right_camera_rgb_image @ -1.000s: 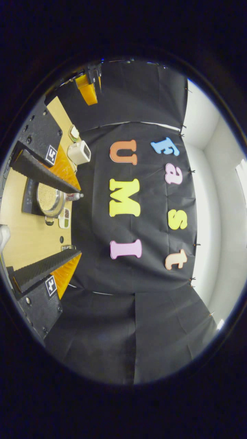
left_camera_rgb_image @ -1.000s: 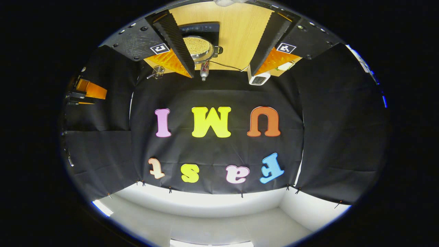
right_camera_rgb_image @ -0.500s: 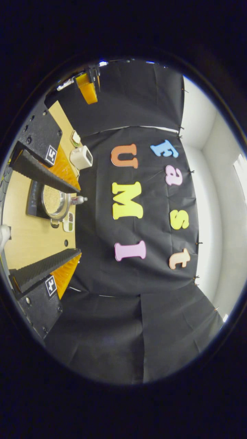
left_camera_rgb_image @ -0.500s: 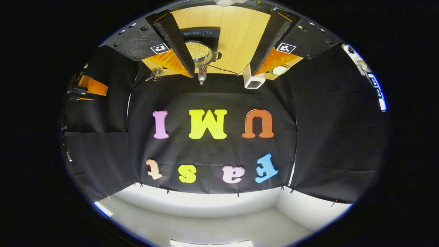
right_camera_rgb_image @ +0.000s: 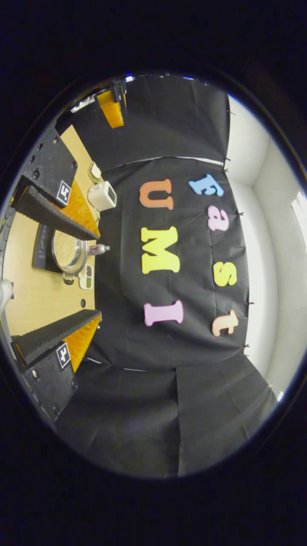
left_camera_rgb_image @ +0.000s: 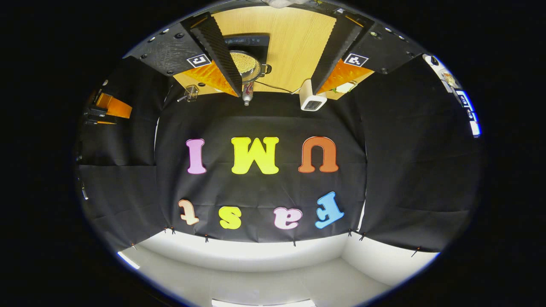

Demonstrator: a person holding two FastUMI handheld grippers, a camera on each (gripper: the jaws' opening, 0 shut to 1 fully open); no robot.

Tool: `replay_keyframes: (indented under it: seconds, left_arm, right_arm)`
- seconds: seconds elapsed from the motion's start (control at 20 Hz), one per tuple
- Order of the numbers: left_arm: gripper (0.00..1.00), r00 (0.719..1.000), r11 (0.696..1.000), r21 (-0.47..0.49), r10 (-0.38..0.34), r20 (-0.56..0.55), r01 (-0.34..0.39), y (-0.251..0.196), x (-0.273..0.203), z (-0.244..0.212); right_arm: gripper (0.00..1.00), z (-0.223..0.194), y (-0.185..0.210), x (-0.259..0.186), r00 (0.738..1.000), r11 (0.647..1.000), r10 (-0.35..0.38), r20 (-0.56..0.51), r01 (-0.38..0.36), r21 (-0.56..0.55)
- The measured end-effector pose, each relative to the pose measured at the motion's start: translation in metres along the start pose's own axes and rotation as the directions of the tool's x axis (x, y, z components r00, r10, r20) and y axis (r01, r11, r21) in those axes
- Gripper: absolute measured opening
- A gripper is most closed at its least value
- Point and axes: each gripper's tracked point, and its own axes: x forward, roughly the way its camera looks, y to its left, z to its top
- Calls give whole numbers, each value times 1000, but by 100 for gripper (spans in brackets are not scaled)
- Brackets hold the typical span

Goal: First push the handle of the pot to place it horizontally, then grasp the pot with both hands and set it on the induction cooktop.

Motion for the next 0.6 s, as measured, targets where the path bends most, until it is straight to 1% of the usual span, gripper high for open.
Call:
replay_keyframes:
  seconds: [0.3, 0.6]
  left_arm:
    - [97, 1000, 1000, 11, -3, -10, 3, -1, 12, -3]
    - [97, 1000, 1000, 18, -2, -19, 3, 1, 16, -5]
  right_arm:
    - [100, 2, 6, 7, 1000, 1000, 6, 1, -6, -8]
    - [100, -1, 17, 19, 1000, 999, 28, -13, -28, -15]
